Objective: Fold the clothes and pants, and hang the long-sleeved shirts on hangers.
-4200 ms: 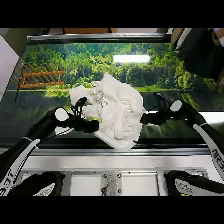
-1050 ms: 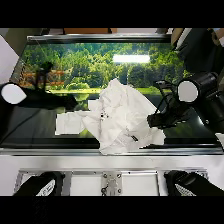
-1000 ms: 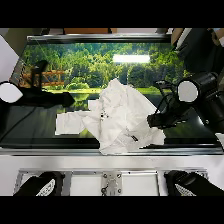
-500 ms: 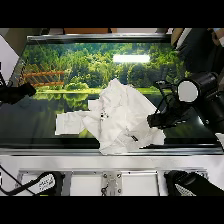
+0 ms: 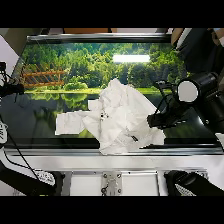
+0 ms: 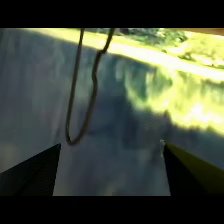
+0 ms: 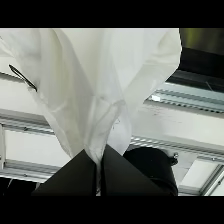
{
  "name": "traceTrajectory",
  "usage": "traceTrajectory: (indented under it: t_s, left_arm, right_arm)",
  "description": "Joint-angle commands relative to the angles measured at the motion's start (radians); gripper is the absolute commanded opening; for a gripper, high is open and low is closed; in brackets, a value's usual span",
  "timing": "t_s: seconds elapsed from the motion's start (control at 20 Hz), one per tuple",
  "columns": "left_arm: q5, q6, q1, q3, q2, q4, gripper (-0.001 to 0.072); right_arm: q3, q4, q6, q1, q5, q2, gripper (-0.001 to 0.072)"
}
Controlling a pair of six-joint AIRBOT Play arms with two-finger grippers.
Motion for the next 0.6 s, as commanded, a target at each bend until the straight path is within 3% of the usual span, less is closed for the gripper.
traceTrajectory:
  t_s: [0.0,0.2,0.55]
  left_arm:
    - [-0.006,0.001,0.004,0.154,-0.158,0.064,0.0693]
    - [-0.041,0.003,0.003,0.281,-0.267,0.160,0.0693]
    - [-0.038,0.006,0.018,0.351,-0.361,0.160,0.0693]
  right_arm:
    - [0.000,0.000,0.000,0.001,0.001,-0.002,0.0013]
    - [-0.001,0.000,0.000,0.001,0.001,-0.005,0.0013]
    - [-0.001,0.000,0.000,0.001,0.001,-0.004,0.0013]
